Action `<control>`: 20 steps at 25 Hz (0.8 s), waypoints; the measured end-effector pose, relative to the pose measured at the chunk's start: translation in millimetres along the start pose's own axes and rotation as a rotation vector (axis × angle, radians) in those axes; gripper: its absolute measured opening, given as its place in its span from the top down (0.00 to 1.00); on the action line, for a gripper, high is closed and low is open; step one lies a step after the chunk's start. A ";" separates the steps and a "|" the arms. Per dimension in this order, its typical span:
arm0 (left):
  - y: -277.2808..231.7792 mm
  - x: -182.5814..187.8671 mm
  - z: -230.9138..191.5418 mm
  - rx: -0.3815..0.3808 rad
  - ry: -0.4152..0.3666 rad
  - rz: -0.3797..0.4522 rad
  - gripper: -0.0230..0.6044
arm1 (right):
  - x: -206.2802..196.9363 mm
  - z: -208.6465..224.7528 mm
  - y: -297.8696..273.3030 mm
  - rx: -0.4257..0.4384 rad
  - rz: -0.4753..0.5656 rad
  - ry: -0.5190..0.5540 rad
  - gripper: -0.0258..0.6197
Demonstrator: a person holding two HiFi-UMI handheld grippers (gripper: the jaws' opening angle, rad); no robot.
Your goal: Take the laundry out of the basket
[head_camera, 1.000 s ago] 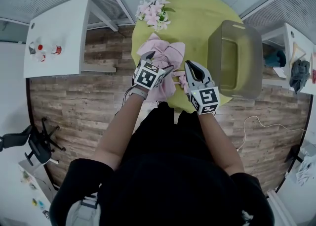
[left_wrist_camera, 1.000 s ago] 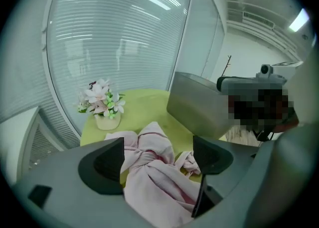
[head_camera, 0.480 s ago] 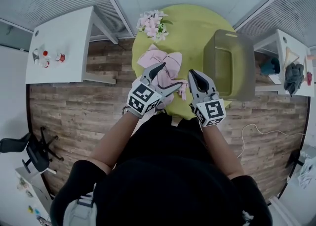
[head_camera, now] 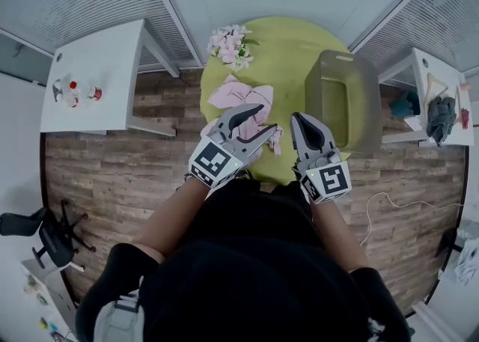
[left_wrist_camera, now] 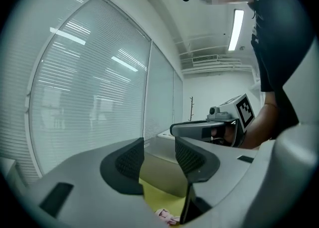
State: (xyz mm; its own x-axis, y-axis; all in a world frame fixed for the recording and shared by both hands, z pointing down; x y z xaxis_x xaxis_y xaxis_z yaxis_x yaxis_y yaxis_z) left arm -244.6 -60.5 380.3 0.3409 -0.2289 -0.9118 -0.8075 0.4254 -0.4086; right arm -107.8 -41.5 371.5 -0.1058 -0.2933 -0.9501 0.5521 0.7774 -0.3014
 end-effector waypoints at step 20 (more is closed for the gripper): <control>13.9 9.6 13.7 0.037 -0.003 0.087 0.95 | 2.7 -18.5 16.2 0.040 0.000 0.039 0.92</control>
State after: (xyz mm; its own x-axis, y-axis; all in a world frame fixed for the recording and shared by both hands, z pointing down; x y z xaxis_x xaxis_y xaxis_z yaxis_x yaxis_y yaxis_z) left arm -245.9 -44.8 365.3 0.2722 -0.1869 -0.9439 -0.8159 0.4752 -0.3294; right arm -114.4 -19.5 362.5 -0.1370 -0.2708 -0.9528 0.5845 0.7545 -0.2984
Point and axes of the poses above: the fingertips, and each gripper's own axes: y backward along the fingers, z to its right, x out of its top, the point moved 6 cm from there along y, backward along the fingers, and after that the axes turned 14 degrees about -z, right-handed, at the moved point
